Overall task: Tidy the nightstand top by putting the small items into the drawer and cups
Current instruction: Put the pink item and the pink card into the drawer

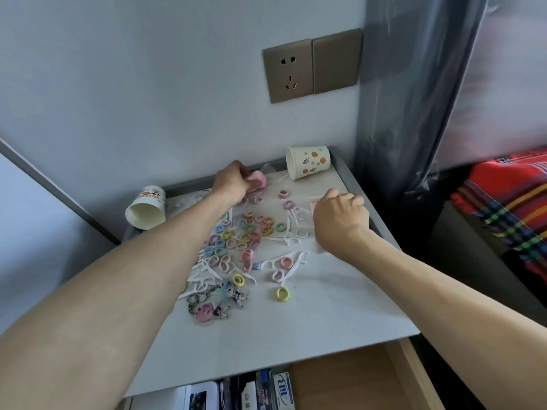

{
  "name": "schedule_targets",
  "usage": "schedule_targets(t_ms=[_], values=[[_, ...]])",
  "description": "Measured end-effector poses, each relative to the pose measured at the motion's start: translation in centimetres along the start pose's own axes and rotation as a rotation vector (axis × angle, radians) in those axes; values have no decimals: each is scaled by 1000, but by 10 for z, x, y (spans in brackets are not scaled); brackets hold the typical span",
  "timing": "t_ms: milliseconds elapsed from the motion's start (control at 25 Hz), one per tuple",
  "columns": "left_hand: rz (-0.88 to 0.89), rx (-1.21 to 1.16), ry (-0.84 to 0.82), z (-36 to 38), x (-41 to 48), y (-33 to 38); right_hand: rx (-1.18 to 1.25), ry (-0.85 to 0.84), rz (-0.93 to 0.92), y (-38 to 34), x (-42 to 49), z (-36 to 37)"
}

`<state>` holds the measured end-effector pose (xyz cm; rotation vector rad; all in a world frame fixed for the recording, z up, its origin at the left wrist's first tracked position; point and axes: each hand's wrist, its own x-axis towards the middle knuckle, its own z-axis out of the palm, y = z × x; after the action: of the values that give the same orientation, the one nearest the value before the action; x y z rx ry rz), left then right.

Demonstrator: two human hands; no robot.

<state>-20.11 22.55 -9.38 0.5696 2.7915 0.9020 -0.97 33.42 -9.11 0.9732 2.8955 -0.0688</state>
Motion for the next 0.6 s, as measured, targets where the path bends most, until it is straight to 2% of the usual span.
schedule_targets(t_ms=[120,240,320,480,600], values=[[41,82,63,-8,-7,5,130,23,33,-1,1,3],[33,4,63,-21,-24,7,231,68,90,3,9,10],[34,-150,12,-31,-47,4,243,74,130,6,15,14],[-90,-592,-264,-45,-107,-10,279,95,157,11,8,13],[-191,-884,-304,-53,-147,-15,502,129,132,17,-12,-1]])
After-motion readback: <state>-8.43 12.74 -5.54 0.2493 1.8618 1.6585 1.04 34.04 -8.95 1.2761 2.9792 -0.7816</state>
